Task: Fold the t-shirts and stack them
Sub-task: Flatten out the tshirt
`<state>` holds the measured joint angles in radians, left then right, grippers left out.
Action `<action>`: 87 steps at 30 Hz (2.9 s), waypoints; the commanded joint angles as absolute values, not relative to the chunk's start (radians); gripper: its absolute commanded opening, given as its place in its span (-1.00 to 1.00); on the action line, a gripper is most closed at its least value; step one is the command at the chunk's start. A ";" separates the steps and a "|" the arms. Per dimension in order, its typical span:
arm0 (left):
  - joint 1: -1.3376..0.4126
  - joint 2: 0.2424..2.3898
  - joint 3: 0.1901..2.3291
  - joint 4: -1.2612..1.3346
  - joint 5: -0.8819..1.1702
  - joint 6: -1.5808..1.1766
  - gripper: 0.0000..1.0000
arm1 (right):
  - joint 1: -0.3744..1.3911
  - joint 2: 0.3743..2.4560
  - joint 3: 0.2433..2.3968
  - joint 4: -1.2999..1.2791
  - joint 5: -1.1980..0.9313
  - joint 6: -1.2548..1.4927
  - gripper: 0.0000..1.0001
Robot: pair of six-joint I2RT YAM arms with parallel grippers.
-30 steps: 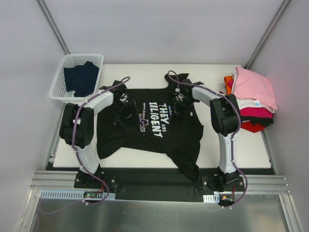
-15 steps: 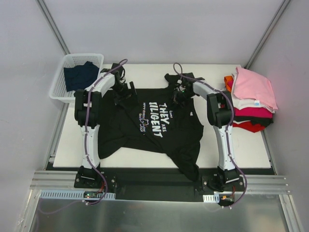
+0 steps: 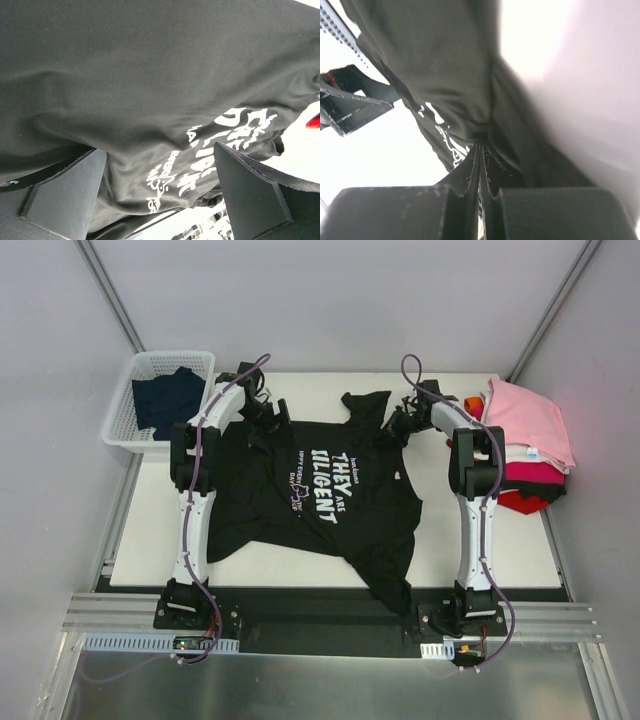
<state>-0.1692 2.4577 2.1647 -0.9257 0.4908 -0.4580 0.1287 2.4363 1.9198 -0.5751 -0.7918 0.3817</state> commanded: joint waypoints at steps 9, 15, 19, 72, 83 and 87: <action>-0.172 2.431 2.195 -0.928 0.571 -0.396 0.82 | 0.173 2.303 2.026 -0.803 -0.206 0.158 -0.98; -0.173 2.421 2.171 -0.925 0.572 -0.407 0.82 | 0.189 2.376 2.131 -0.988 0.044 0.138 -0.98; -0.173 2.390 2.128 -0.920 0.552 -0.390 0.82 | 0.192 2.368 2.092 -1.009 0.110 0.137 -0.98; -0.295 2.261 1.905 -0.857 0.494 -0.393 0.81 | 0.180 2.442 2.190 -1.065 0.204 0.087 -0.98; -0.295 2.250 1.910 -0.857 0.502 -0.408 0.81 | 0.153 2.424 2.155 -0.960 -0.090 0.037 -0.46; -0.295 2.209 1.908 -0.857 0.503 -0.422 0.82 | 0.155 2.344 2.108 -0.907 -0.158 0.051 -0.25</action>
